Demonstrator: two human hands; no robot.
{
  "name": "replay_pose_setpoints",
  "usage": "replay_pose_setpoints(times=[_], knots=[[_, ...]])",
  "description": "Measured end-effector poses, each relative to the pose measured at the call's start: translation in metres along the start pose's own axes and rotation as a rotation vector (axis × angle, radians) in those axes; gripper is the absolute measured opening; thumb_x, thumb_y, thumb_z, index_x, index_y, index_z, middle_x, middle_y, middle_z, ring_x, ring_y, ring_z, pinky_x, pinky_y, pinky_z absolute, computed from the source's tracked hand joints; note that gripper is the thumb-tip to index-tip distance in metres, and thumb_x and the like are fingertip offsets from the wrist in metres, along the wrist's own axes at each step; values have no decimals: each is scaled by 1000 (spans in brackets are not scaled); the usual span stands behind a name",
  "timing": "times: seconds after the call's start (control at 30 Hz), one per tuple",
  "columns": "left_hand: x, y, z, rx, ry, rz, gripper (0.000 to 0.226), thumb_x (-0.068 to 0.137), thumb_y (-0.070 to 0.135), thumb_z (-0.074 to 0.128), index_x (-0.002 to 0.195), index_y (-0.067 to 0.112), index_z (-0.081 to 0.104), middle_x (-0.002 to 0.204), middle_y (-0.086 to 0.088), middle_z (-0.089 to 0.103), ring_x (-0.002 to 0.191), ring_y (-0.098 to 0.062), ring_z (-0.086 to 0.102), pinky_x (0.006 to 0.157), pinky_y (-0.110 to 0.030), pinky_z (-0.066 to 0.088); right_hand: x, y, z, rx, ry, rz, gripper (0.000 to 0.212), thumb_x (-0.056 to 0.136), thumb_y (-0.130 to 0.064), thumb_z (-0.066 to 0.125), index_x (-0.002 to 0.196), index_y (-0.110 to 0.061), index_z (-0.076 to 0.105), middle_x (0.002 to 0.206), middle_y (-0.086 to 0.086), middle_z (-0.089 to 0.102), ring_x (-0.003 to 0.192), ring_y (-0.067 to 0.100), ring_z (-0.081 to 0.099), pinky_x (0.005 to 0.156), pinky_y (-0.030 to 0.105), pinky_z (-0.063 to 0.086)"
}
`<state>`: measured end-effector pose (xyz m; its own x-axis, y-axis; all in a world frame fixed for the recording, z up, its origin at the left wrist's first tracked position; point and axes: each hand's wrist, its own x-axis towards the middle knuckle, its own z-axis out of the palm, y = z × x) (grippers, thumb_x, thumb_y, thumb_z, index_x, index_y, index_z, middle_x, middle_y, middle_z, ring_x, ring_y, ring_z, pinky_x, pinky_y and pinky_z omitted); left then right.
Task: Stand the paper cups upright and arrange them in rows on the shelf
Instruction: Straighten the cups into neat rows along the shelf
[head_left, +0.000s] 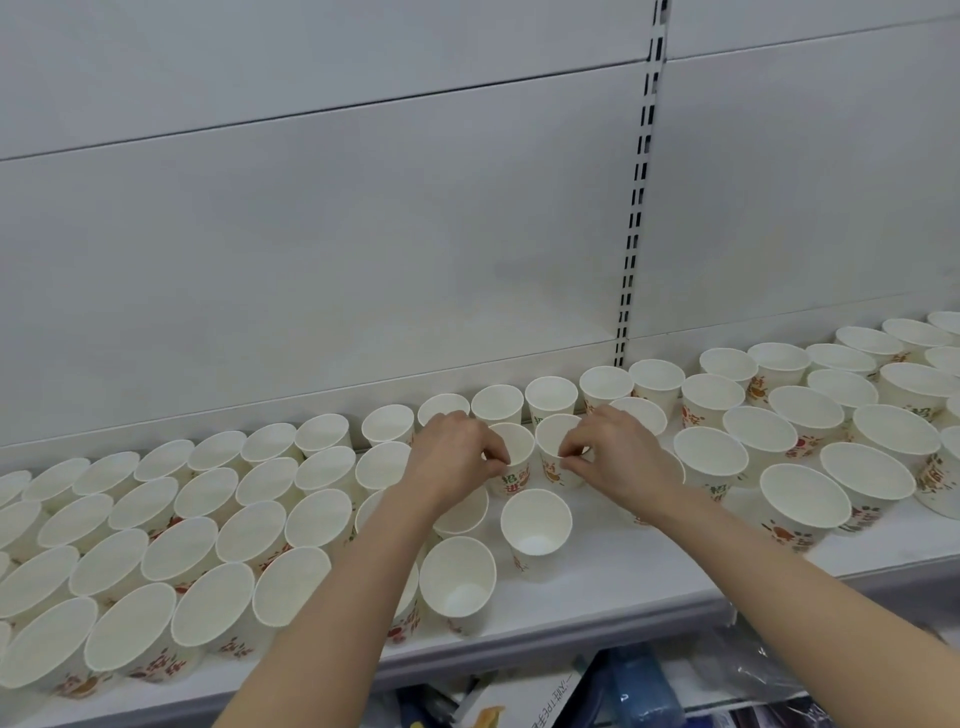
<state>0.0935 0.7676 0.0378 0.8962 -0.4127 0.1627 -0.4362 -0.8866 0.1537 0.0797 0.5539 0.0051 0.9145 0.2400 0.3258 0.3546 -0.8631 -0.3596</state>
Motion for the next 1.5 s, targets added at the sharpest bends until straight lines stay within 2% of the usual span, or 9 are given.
replay_pose_setpoints(times=[0.17,0.3,0.47,0.63,0.73,0.9,1.03,1.23,1.5], knots=[[2,-3,5,-12,6,-25,10,81,36,70,90,37,75,88,8,70,91,-16,55,68,-29,35,-2,4,2,-5,31,-14,3,75,-18,76,77,-18,74,78,-3,69,86,24,55,70,36,43],[-6,-1,2,-121,5,-62,21,80,40,72,101,36,73,96,13,70,95,-11,57,80,-33,46,-6,6,-2,2,94,-54,15,71,-19,81,84,-16,74,81,1,71,83,27,59,71,40,48],[-44,17,-12,-298,150,-41,4,78,34,76,82,36,75,81,17,68,80,-3,55,70,-27,45,-28,22,-28,75,297,6,12,72,-14,81,80,-19,74,79,-6,71,79,23,60,72,37,48],[-70,48,-1,-30,33,135,27,76,55,69,94,34,70,93,17,65,96,-6,47,76,-26,28,-78,41,-42,38,447,54,7,78,-19,77,84,-17,74,82,-8,71,83,17,52,72,28,41],[-66,52,3,71,42,125,18,80,46,66,89,31,70,91,13,67,98,-12,50,76,-28,26,-104,45,-35,29,501,-39,18,81,-29,66,89,-14,75,84,-6,69,83,17,49,71,26,41],[-58,45,9,146,100,24,16,61,33,81,60,29,65,60,11,60,68,-17,53,63,-31,36,-104,60,-25,-13,446,-137,15,79,-22,74,93,-15,74,92,-4,70,85,21,50,74,30,44],[-60,44,12,123,135,-26,9,78,39,70,78,31,69,79,11,65,85,-17,52,73,-30,29,-97,76,-18,-99,382,-209,26,66,-9,84,90,-13,74,91,-3,70,85,25,49,68,40,47],[-65,48,9,88,138,-61,21,77,46,72,95,35,70,101,15,67,95,-17,50,78,-30,29,-88,65,-17,-91,389,-305,6,75,-16,76,80,-15,73,80,-5,69,85,22,47,67,34,37],[-51,60,6,118,40,12,17,87,39,62,102,35,71,97,10,70,98,-16,51,82,-30,31,-72,34,-6,-67,248,-321,14,72,-15,80,84,-20,73,80,-9,68,85,21,50,73,28,24]])
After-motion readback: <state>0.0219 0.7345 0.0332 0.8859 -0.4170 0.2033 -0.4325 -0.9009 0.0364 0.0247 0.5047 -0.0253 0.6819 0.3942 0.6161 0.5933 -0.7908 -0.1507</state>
